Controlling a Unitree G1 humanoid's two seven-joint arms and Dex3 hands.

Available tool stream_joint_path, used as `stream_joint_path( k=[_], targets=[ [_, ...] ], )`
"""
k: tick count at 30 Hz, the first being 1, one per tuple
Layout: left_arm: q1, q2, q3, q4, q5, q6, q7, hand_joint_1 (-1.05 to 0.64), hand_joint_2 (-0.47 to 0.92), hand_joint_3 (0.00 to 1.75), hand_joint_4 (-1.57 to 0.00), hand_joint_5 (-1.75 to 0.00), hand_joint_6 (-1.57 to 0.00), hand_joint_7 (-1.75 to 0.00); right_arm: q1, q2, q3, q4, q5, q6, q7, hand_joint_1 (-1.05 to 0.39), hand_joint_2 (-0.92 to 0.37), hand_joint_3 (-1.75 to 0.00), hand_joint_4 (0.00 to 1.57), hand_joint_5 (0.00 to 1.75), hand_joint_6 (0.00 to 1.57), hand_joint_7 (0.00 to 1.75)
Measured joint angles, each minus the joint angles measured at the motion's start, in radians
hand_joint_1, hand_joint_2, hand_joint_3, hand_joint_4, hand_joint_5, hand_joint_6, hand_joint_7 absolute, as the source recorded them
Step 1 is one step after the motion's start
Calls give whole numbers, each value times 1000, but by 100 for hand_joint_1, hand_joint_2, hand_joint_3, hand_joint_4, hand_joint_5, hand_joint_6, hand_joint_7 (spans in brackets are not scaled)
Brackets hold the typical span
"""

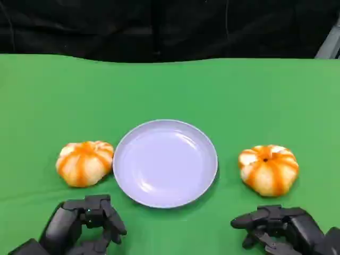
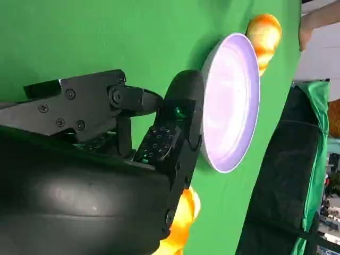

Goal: Grasp the bread from the table and place it into the plate.

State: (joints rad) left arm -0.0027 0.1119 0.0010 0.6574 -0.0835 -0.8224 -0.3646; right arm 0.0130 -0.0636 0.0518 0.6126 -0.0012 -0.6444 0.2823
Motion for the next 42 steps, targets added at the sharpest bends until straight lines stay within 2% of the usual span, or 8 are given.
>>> stream_joint_path(
  k=[16,22,23,25,27,32,36,42],
  targets=[
    [-5,0,0,3,-2,0,-16,9,59,109,-96,-141,-106,-106,-2,0,0,3,3,-1,3,-8,-92,-38,78,118,113,27],
    [-8,0,11,17,31,-15,28,8,58,104,-96,-130,-102,-102,-2,0,0,4,2,-1,3,-7,-92,-39,79,118,113,27],
    [-8,0,11,20,38,-17,34,5,64,90,-92,-114,-100,-86,-2,0,0,4,2,-1,4,-7,-92,-39,78,121,113,28],
    [-10,-3,12,28,39,-18,37,-2,83,47,-93,-72,-105,-40,-2,0,0,5,2,-1,4,-7,-92,-39,76,123,112,28],
    [-13,-6,16,39,38,-19,40,-5,90,30,-94,-51,-107,-19,-2,0,0,8,2,-3,4,-7,-92,-39,76,124,113,28],
    [-15,-11,35,45,31,-19,50,-13,92,21,-91,-31,-98,-2,-2,1,0,9,3,-4,5,-6,-92,-40,75,124,113,28],
    [-15,-15,40,41,7,-8,49,-26,92,15,-86,-15,-82,0,-2,2,0,9,8,-3,8,-5,-92,-40,77,121,113,29],
    [-15,-14,45,30,-4,-4,49,-48,92,20,-80,-6,-66,0,-3,2,0,9,9,-2,14,-5,-92,-40,78,120,112,29]
  ],
)
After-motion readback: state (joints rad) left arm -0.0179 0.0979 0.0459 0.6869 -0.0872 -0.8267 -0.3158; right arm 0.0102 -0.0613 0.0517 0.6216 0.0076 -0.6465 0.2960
